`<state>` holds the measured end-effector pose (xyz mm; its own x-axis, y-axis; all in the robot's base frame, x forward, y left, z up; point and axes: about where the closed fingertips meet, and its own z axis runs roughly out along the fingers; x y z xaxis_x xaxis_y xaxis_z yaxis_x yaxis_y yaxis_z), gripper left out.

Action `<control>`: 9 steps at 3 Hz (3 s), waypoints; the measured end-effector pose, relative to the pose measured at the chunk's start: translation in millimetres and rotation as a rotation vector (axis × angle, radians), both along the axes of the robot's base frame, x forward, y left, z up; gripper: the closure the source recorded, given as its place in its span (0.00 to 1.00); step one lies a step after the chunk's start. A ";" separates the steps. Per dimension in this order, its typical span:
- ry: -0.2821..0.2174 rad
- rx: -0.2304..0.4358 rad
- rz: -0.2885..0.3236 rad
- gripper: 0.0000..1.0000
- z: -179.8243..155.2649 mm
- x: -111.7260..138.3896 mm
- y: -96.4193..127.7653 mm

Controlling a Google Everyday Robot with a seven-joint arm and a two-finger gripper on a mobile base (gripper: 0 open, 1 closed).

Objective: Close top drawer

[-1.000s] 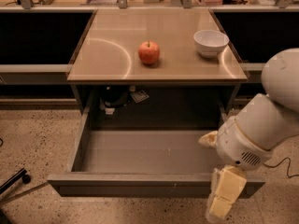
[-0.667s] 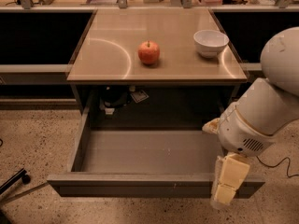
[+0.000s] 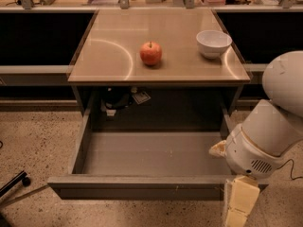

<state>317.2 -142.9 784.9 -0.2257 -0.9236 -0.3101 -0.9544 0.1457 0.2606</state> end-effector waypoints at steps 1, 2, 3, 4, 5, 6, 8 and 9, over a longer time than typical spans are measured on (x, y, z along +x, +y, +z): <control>0.057 0.028 0.006 0.00 -14.0 -22.3 0.4; 0.093 0.066 0.016 0.00 -28.5 -38.5 2.9; 0.093 0.066 0.016 0.00 -28.7 -38.7 2.9; 0.117 0.086 0.014 0.00 -37.6 -49.5 6.7; 0.174 0.121 0.027 0.00 -60.8 -71.0 16.6; 0.207 0.133 0.068 0.00 -86.5 -78.2 29.5; 0.145 0.095 0.103 0.00 -137.6 -13.9 37.3; 0.145 0.095 0.103 0.00 -137.6 -13.7 37.3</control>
Offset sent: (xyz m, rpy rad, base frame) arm -0.0568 0.0049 -0.0468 0.1177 0.1434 0.0275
